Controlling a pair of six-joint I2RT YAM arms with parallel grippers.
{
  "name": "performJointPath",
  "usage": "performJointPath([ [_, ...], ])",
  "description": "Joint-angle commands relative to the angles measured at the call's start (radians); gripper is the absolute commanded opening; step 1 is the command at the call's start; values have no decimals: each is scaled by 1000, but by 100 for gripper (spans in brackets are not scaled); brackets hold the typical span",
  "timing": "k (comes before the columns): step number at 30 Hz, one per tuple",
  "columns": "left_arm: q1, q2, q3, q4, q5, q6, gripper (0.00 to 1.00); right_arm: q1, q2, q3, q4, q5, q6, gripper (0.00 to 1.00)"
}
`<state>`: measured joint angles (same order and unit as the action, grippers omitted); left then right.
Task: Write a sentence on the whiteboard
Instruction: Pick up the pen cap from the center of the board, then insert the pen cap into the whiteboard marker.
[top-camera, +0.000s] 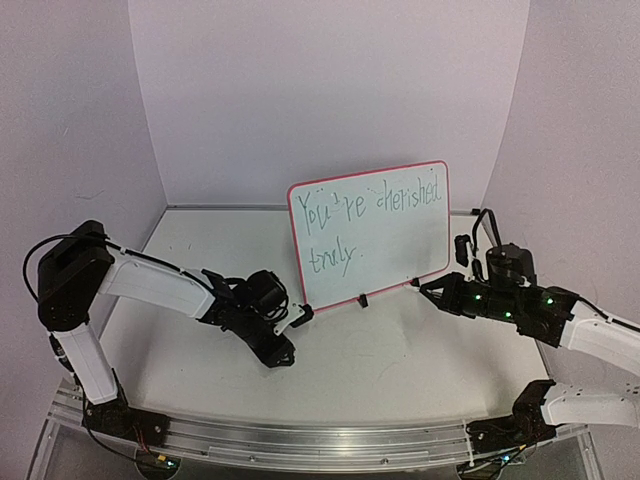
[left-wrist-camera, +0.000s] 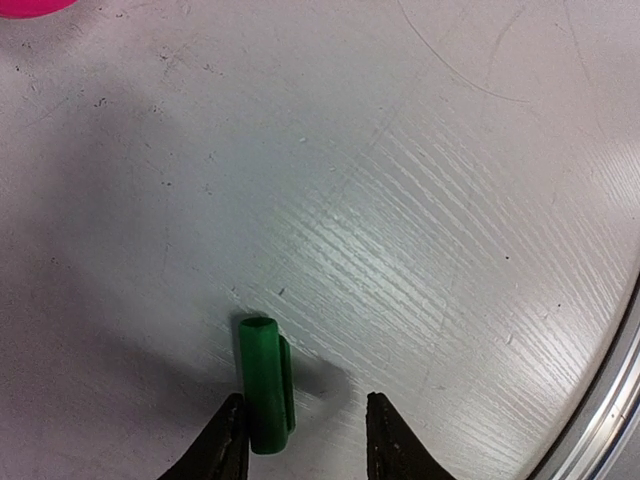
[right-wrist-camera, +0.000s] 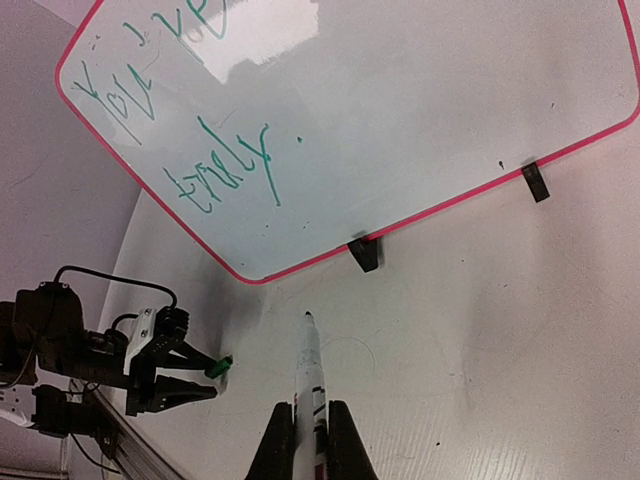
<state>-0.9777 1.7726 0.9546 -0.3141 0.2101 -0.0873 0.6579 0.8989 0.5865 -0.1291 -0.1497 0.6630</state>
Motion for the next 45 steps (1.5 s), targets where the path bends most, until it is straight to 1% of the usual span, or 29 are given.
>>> performJointPath([
  [1, -17, -3, -23, -39, -44, -41, 35, 6, -18, -7, 17, 19, 10, 0],
  [9, -24, 13, -18, -62, -93, -57, 18, 6, -19, -1, 17, 17, 7, 0],
  [16, -26, 9, -33, -66, -86, -68, 2, 6, -15, 3, 16, 3, 4, 0],
  [19, -26, -6, -48, -54, -87, -78, 0, 6, -1, 13, 13, -30, -8, 0],
  [24, -38, -68, -80, -1, -76, -87, 0, 6, 56, 49, 13, -198, -47, 0],
  [30, -74, -220, -103, 88, -30, -68, 0, 6, 176, 103, 16, -518, -82, 0],
  [34, -88, -314, -104, 120, 4, -58, 0, 6, 250, 142, 18, -688, -72, 0],
  [40, -100, -344, -51, 90, 100, -25, 0, 7, 336, 184, 47, -871, -57, 0],
  [45, -123, -345, -10, 67, 141, 2, 0, 9, 386, 219, 54, -944, -52, 0],
])
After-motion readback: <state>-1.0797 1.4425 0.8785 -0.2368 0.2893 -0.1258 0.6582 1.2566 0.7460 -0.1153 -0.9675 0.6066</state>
